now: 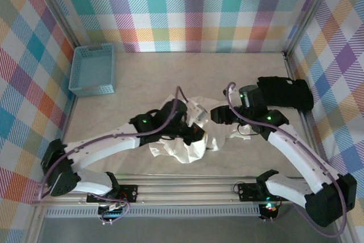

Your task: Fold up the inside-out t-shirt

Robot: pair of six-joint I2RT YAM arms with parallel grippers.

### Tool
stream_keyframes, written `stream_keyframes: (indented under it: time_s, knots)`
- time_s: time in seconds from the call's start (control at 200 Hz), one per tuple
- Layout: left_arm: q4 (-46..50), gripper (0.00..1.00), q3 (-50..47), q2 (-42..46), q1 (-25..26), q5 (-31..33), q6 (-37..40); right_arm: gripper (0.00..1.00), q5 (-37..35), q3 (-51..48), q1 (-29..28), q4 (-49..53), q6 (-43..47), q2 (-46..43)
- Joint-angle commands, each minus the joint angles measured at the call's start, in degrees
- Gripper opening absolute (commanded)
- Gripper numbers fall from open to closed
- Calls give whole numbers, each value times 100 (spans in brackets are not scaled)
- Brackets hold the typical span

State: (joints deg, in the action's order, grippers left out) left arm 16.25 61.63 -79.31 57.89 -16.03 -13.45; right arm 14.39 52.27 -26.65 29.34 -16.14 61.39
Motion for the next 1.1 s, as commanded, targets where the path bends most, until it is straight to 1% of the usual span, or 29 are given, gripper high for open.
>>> stream_keyframes:
  time_s: [0.0, 0.055, 0.13, 0.165, 0.2, 0.25, 0.295, 0.36, 0.425, 0.5, 0.565, 0.65, 0.73, 0.745, 0.785, 0.825, 0.905, 0.98, 1.025, 1.095]
  knots:
    - [-672, 4, -60, -553, 174, 309, 12, 51, -154, 93, 229, 357, -250, 144]
    - [-771, 6, 7, -839, 237, 349, 1, 51, -33, 78, 341, 372, -284, 210]
    - [-816, 12, 85, -1120, 276, 323, 16, 51, -15, 90, 409, 475, -277, 283]
    - [-808, 15, 104, -1182, 280, 254, 35, 52, -5, 90, 407, 529, -246, 315]
    - [-784, 20, 97, -1180, 280, 182, 63, 52, -15, 90, 409, 602, -218, 341]
    - [-751, 28, 41, -1085, 276, 95, 128, 52, 2, 75, 406, 662, -165, 369]
    - [-733, 35, -81, -901, 276, 66, 180, 52, 156, 25, 407, 661, -140, 372]
    - [-741, 42, -335, -538, 205, 109, 173, 53, 461, -69, 353, 604, -134, 429]
    - [-764, 47, -635, -186, 22, 126, -27, 54, 542, -145, 236, 624, -158, 551]
    - [-666, 51, -927, 64, -321, 267, -517, 56, 439, -249, 105, 621, -194, 706]
    - [-246, 53, -956, 29, -586, 570, -1039, 58, 336, -333, 35, 603, -237, 813]
    - [238, 53, -872, -195, -682, 585, -1476, 58, 339, -440, -37, 493, -324, 915]
    - [23, 54, -981, -409, -680, 406, -1905, 58, 443, -559, -102, 336, -419, 991]
    - [-192, 54, -1002, -455, -682, 390, -1977, 58, 456, -570, -115, 310, -435, 1012]
    - [-384, 55, -1034, -604, -682, 390, -2109, 57, 467, -619, -146, 243, -451, 1069]
    - [-469, 55, -988, -788, -682, 376, -2166, 54, 499, -660, -155, 186, -460, 1126]
    - [-651, 53, -880, -1109, -681, 283, -2223, 42, 584, -715, -165, 43, -516, 1154]
    - [-763, 44, -789, -1265, -682, 195, -2241, 27, 584, -728, -171, -125, -581, 995]
    - [-789, 34, -761, -1267, -687, 264, -2205, 19, 537, -713, -160, -289, -616, 824]
    - [-897, 12, -776, -1164, -761, 352, -2114, 10, 470, -708, -156, -673, -717, 525]
